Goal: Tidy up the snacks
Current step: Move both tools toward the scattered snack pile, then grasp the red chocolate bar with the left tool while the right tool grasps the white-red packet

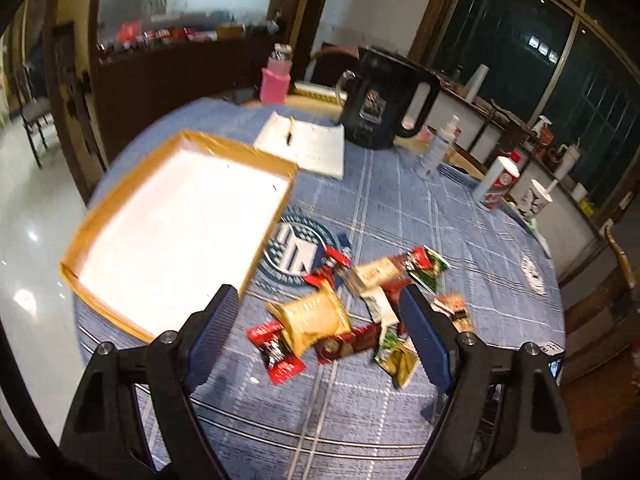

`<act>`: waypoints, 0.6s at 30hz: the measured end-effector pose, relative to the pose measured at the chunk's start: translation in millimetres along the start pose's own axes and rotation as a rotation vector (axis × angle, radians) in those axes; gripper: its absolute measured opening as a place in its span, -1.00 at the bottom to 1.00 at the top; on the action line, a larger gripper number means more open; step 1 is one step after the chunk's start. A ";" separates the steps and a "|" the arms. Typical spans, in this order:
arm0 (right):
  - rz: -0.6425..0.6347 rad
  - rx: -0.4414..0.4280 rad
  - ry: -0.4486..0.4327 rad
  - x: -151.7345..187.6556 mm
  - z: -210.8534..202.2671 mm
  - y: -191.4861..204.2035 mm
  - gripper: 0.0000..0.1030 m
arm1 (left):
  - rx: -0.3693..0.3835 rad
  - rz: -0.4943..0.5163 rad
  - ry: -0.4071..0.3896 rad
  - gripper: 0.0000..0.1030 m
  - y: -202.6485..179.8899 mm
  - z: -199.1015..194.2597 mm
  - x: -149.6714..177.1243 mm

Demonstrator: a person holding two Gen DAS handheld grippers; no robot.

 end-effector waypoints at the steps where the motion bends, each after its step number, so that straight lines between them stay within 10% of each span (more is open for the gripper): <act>1: 0.015 -0.039 -0.011 1.0 -3.2 -2.4 0.86 | 0.015 -0.008 0.007 0.61 1.1 2.6 1.2; 9: 0.273 -0.349 0.103 8.0 -15.4 -14.6 -0.62 | 0.037 0.004 0.022 0.61 0.3 11.2 2.0; 14: 0.392 -0.468 0.077 10.8 -36.3 -19.7 -0.68 | 0.036 0.052 0.039 0.61 -2.9 19.7 2.5; 18: 0.296 -0.382 0.022 -12.3 -62.3 -22.7 -0.63 | 0.017 0.111 0.053 0.61 -7.5 27.7 3.9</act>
Point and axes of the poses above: each gripper's, at about its wrist camera, not at the fingertips, and z roughly the way its jaws point, y to its left, x to its underside, the point moved 3 cm from there along z, roughly the way its jaws point, and after that the axes turned 12 degrees about y, right-handed, at the moved point
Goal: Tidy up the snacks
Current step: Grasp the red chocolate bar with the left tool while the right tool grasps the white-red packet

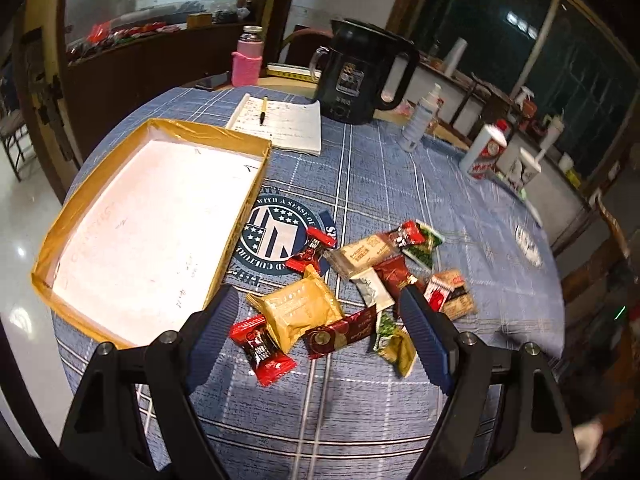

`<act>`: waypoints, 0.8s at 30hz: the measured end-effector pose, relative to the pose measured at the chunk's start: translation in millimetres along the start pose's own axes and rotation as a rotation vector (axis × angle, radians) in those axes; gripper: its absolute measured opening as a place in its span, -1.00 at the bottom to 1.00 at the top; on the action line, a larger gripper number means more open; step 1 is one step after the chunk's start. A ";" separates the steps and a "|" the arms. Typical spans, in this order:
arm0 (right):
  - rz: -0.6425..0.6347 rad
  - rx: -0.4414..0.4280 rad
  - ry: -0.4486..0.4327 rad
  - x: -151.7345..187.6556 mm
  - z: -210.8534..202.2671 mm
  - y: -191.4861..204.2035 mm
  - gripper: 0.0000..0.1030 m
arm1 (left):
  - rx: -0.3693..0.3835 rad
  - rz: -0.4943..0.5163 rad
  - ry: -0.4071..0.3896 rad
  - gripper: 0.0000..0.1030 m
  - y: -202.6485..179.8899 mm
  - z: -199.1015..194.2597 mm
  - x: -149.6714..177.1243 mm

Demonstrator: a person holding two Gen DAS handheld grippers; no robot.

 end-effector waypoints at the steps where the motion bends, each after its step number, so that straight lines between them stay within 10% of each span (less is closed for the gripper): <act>1: -0.085 0.085 -0.042 -12.5 -12.3 9.4 -0.61 | -0.011 0.019 0.001 0.61 -1.2 2.0 0.5; 4: -0.213 0.286 -0.206 -36.9 -46.3 26.4 -0.55 | -0.031 0.099 0.014 0.61 -7.1 12.3 3.5; 7: -0.263 0.294 -0.243 -44.7 -54.0 37.2 0.19 | -0.027 0.218 0.071 0.60 -16.6 34.9 9.8; 11: -0.273 0.143 -0.025 -29.8 0.3 49.1 -0.30 | 0.028 0.374 0.203 -0.16 -30.0 66.6 17.3; 24: -0.192 0.182 0.078 -36.1 85.0 78.5 -0.29 | 0.058 0.632 0.291 -0.18 -47.6 111.7 13.6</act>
Point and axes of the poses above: each gripper's, at about its wrist camera, not at the fingertips, and z roughly the way its jaws point, y to its left, x to its underside, the point moved 3 cm from there along z, roughly the way its jaws point, and after that the axes turned 12 degrees about y, right-handed, at the moved point
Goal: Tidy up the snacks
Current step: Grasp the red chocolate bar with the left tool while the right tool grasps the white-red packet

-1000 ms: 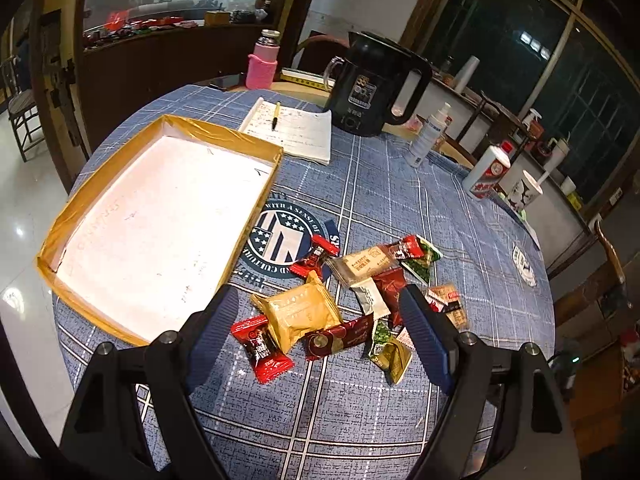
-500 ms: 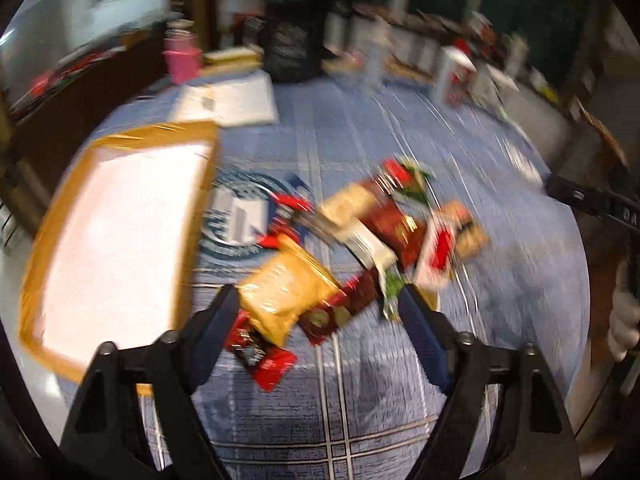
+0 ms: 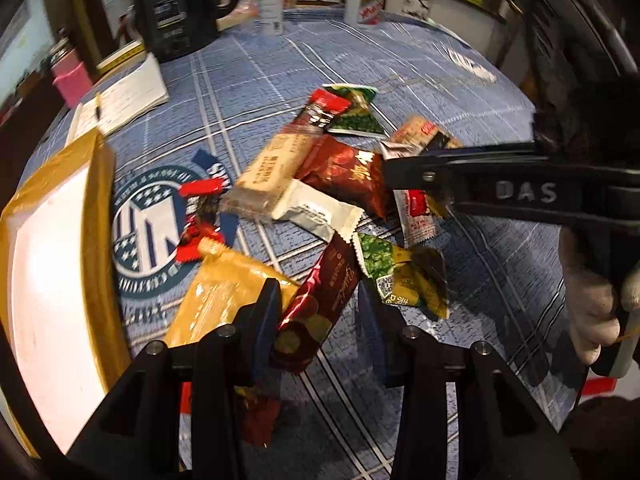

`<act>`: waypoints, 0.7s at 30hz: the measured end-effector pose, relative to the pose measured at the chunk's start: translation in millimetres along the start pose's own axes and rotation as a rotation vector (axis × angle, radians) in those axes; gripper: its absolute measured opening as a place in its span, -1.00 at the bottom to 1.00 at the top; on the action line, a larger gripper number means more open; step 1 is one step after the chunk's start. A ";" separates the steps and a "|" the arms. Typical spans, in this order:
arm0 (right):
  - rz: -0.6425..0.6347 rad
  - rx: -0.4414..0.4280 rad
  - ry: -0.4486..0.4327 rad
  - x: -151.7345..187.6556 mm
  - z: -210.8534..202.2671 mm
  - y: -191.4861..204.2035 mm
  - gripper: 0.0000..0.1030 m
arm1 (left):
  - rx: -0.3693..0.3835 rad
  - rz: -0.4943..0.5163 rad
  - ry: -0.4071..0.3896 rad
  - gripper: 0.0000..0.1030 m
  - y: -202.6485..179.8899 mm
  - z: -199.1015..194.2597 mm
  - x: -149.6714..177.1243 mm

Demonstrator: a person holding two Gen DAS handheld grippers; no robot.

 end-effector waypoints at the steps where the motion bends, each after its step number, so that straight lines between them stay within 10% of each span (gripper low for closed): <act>1: -0.002 0.011 -0.001 0.4 1.4 0.5 -0.30 | -0.002 0.016 0.007 -0.18 -2.4 3.0 -1.1; 10: 0.038 0.019 0.034 1.8 14.1 -5.2 -0.62 | -0.002 0.053 0.038 -0.45 -14.2 18.8 1.0; 21: 0.054 -0.125 -0.016 16.3 -26.9 -9.9 -0.67 | 0.160 -0.242 -0.092 -0.45 22.5 -28.2 19.1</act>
Point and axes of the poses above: each gripper's, at about its wrist camera, not at the fingertips, and z roughly the way its jaws point, y to its left, x to its underside, the point moved 3 cm from there along z, roughly the way its jaws point, and after that the axes turned 12 degrees about y, right-handed, at the moved point
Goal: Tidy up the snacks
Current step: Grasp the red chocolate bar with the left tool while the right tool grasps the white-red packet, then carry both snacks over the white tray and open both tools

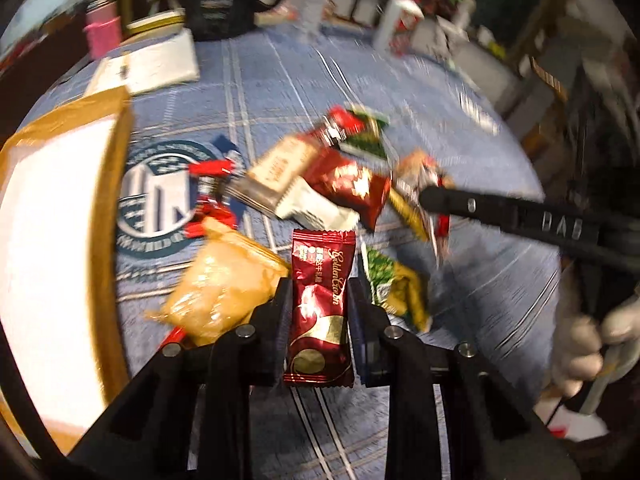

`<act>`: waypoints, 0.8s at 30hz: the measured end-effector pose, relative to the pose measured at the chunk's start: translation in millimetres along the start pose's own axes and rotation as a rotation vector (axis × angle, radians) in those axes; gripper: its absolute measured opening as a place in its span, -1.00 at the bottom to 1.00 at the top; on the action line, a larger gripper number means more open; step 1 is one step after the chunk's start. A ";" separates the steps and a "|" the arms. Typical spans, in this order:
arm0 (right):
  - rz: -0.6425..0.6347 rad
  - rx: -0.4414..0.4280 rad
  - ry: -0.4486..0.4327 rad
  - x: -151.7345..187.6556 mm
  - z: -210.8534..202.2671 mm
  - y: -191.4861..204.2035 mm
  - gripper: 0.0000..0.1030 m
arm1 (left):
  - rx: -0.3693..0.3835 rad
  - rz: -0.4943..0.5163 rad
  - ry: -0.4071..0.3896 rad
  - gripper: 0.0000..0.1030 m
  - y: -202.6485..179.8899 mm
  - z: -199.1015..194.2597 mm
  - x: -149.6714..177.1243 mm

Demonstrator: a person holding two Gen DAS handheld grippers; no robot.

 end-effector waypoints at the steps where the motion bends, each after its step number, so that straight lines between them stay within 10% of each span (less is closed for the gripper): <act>1: -0.012 -0.010 -0.001 -0.1 -3.1 4.5 -0.67 | 0.006 -0.027 -0.020 -0.45 3.5 -9.3 3.0; 10: -0.207 -0.160 0.024 -6.0 -3.0 103.4 -0.66 | -0.134 -0.293 -0.151 -0.45 103.6 -84.1 28.4; 24: -0.370 -0.181 0.210 -4.4 110.3 245.5 -0.64 | -0.209 -0.444 -0.063 -0.44 217.0 -66.7 58.9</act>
Point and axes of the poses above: each gripper's, at about its wrist camera, not at the fingertips, and z roughly the way its jaws point, y to its left, x to its underside, the point moved 3 cm from there along z, roughly the way its jaws point, and after that the axes turned 12 degrees about y, right-handed, at the moved point
